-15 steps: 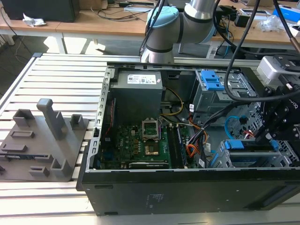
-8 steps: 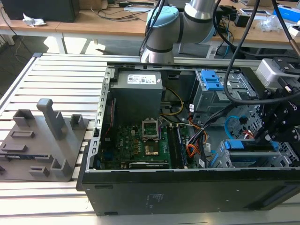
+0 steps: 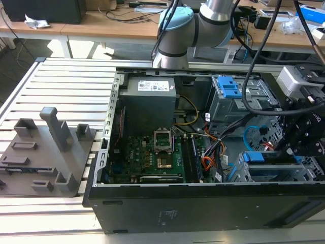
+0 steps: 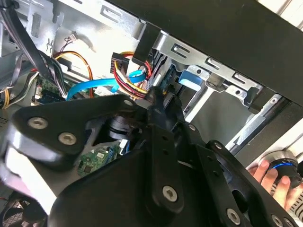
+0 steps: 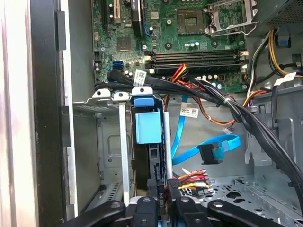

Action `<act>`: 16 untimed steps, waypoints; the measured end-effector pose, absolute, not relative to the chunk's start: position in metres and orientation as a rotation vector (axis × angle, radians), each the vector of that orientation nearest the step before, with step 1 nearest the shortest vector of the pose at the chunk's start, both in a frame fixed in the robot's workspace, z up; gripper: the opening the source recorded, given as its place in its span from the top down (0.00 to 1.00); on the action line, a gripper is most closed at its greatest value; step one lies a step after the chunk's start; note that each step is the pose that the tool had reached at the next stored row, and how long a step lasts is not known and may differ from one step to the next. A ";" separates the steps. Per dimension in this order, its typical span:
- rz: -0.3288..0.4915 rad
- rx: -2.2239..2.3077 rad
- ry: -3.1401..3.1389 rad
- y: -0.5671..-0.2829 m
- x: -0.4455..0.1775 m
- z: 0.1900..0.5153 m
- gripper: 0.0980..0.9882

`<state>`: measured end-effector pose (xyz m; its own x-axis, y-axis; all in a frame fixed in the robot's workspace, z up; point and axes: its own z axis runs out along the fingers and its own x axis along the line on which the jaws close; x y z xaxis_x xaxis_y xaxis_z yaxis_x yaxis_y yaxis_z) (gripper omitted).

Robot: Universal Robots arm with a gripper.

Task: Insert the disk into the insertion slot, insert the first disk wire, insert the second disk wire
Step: 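Insert the first disk wire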

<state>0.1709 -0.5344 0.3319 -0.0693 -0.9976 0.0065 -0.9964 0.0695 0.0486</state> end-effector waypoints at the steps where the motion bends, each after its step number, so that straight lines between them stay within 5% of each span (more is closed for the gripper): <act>1: -0.048 2.117 -2.269 -0.534 0.171 0.332 0.90; 2: -0.047 2.116 -2.269 -0.534 0.171 0.332 0.83; 14: -0.046 2.116 -2.268 -0.534 0.171 0.365 0.83; 15: -0.046 2.116 -2.268 -0.534 0.171 0.366 0.84; 16: -0.046 2.116 -2.268 -0.533 0.171 0.370 0.99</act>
<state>0.1710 -0.5329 0.3697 -0.0690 -0.9976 0.0087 -0.9964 0.0694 0.0483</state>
